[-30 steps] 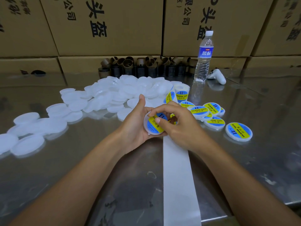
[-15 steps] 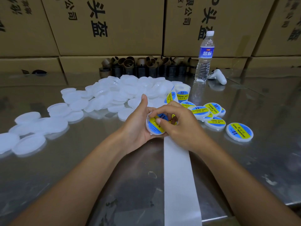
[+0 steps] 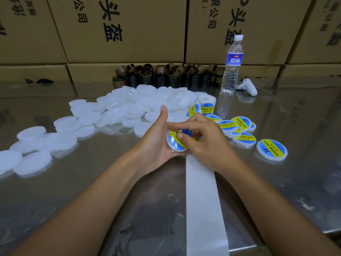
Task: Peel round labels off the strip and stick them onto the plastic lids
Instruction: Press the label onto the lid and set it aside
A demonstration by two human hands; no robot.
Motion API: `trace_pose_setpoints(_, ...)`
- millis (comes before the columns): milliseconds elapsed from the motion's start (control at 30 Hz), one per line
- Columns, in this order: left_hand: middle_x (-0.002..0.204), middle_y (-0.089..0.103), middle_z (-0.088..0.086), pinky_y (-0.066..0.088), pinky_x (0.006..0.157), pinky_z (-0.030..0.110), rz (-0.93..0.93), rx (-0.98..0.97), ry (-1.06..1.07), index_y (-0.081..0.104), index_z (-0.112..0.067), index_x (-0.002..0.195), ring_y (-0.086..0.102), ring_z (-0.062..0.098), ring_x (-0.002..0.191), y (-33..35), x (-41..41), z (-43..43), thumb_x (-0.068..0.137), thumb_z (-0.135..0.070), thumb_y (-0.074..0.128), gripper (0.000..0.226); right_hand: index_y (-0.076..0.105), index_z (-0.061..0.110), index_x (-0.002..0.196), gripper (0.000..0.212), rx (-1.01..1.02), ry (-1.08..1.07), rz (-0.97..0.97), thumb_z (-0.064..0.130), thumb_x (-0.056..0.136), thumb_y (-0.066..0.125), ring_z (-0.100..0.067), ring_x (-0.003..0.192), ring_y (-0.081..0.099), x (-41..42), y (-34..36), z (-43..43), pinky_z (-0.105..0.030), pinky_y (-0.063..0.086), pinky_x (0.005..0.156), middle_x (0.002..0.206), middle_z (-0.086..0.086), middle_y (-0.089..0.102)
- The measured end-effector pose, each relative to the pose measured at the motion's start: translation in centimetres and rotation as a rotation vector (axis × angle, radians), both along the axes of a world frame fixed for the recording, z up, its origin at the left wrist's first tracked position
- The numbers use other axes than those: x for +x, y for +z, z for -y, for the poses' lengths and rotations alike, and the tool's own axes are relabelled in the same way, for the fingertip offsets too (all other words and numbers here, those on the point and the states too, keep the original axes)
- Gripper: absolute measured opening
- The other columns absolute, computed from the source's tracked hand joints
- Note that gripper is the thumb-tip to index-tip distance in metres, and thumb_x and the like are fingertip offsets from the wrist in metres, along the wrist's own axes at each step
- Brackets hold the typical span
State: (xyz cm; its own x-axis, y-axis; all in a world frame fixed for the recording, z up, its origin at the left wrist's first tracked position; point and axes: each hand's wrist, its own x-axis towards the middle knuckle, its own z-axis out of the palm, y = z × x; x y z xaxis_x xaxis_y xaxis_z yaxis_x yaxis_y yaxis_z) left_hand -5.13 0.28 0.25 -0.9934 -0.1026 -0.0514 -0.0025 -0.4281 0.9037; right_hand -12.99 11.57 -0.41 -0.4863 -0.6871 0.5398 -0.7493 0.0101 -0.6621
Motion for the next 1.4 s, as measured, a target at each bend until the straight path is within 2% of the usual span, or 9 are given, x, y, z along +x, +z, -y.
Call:
trace_pose_setpoints(100,0.109,0.068,0.017,0.057,0.085,0.035,-0.004,-0.003,-0.017,0.06,0.003,0.116,0.066,0.022,0.101,-0.12,-0.03,0.07,0.094,-0.064,0.011,0.085,0.066,0.038,0.106,0.038,0.006,-0.017,0.008,0.006,0.085,0.066,-0.01,0.069,0.044,-0.11,-0.04,0.02,-0.012,0.033,0.064,0.084,-0.013,0.051)
trace_pose_setpoints(367,0.099,0.069,0.013,0.057,0.086,0.036,-0.005,-0.037,-0.012,0.065,-0.003,0.102,0.066,0.02,0.095,-0.29,-0.1,0.25,0.094,-0.064,0.01,0.083,0.07,0.032,0.105,0.034,-0.008,-0.029,-0.019,0.008,0.082,0.07,-0.007,0.065,0.042,-0.18,0.04,-0.09,-0.011,0.033,0.064,0.082,-0.015,0.054)
trace_pose_setpoints(600,0.128,0.056,0.029,0.052,0.092,0.045,0.027,-0.031,0.06,0.045,0.008,0.133,0.057,0.034,0.116,-0.25,-0.26,0.04,0.095,-0.063,0.014,0.087,0.051,0.038,0.125,0.054,-0.026,-0.023,-0.016,0.009,0.083,0.07,-0.008,0.065,0.041,-0.3,-0.11,-0.07,-0.016,0.036,0.066,0.083,-0.016,0.052)
trace_pose_setpoints(733,0.12,0.06,0.025,0.054,0.089,0.045,0.029,0.001,0.086,0.041,0.01,0.135,0.06,0.031,0.108,-0.22,-0.27,0.12,0.094,-0.063,0.017,0.087,0.043,0.042,0.128,0.066,-0.067,-0.003,0.031,0.006,0.08,0.071,-0.007,0.065,0.042,-0.43,-0.31,-0.02,-0.012,0.037,0.064,0.088,0.006,0.049)
trace_pose_setpoints(833,0.115,0.062,0.025,0.054,0.089,0.044,0.029,-0.001,0.078,0.049,0.01,0.125,0.063,0.03,0.103,-0.35,-0.19,0.09,0.095,-0.061,0.018,0.083,0.044,0.039,0.131,0.072,-0.091,-0.062,0.054,0.008,0.075,0.077,-0.006,0.063,0.044,-0.67,-0.32,0.04,-0.01,0.037,0.064,0.1,0.005,0.049)
trace_pose_setpoints(1033,0.098,0.067,0.021,0.059,0.077,0.039,-0.039,-0.092,0.194,0.056,0.003,0.104,0.07,0.026,0.081,-0.75,-0.06,-0.11,0.1,-0.015,0.042,0.023,0.067,0.025,0.105,0.025,-0.104,-0.197,0.038,0.015,0.082,0.071,-0.008,0.062,0.043,-0.52,-0.05,0.09,-0.009,0.036,0.062,0.094,0.0,0.055)
trace_pose_setpoints(1167,0.093,0.067,0.017,0.06,0.071,0.036,-0.081,-0.096,0.236,0.055,0.0,0.097,0.07,0.024,0.078,-0.79,-0.04,-0.06,0.099,-0.007,0.042,0.015,0.065,0.023,0.106,0.022,-0.067,-0.202,0.089,0.021,0.085,0.069,-0.009,0.062,0.044,-0.6,-0.13,0.16,-0.009,0.037,0.06,0.093,0.002,0.053)
trace_pose_setpoints(1300,0.092,0.064,0.013,0.053,0.086,0.038,-0.103,-0.137,0.291,0.054,-0.005,0.093,0.065,0.023,0.082,-0.78,-0.31,-0.01,0.1,-0.012,0.041,0.016,0.061,0.02,0.107,0.023,-0.087,-0.191,0.184,0.027,0.086,0.066,-0.013,0.063,0.047,-0.63,-0.2,0.27,-0.012,0.039,0.057,0.089,0.0,0.056)
trace_pose_setpoints(1400,0.09,0.061,0.009,0.048,0.09,0.039,-0.116,-0.141,0.332,0.054,-0.01,0.09,0.061,0.023,0.085,-0.74,-0.49,-0.02,0.1,-0.013,0.04,0.017,0.065,0.02,0.091,0.009,-0.07,-0.147,0.221,0.028,0.088,0.063,-0.017,0.067,0.055,-0.52,-0.07,0.3,-0.019,0.044,0.063,0.082,0.0,0.065)
